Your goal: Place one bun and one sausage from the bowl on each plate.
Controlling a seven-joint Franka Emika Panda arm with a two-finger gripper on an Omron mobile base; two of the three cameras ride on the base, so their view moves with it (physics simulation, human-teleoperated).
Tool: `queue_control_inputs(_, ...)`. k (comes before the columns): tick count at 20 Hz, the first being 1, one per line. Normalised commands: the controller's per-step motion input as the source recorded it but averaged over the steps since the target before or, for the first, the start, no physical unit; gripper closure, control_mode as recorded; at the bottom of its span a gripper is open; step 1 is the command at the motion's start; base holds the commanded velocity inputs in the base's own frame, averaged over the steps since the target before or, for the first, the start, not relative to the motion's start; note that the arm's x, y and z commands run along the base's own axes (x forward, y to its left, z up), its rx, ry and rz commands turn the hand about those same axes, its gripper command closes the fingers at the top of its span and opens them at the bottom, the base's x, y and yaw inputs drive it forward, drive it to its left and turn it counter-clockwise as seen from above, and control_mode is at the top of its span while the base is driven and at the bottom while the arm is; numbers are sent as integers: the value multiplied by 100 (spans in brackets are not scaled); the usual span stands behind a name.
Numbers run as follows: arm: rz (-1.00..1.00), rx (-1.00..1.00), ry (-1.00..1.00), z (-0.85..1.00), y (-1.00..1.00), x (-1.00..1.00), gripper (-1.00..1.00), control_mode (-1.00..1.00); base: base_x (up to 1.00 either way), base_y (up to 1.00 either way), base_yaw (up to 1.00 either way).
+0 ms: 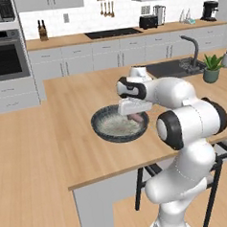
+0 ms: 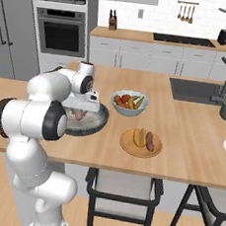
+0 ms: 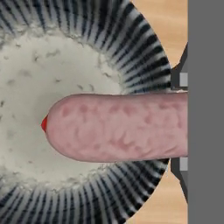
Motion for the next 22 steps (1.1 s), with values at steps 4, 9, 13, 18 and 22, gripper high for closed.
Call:
queue_control_inputs(4,-32,0,-1,51,-4,-81,100,-100,0,0,0)
queue_control_inputs(9,-17,0,0,39,0,-76,100,-100,0,0,0)
queue_control_inputs(13,-1,0,0,6,0,-74,100,-100,0,0,0)
queue_control_inputs(18,0,0,0,0,0,-2,100,-100,0,0,0)
queue_control_inputs(22,0,0,0,0,0,0,100,100,-9,0,0)
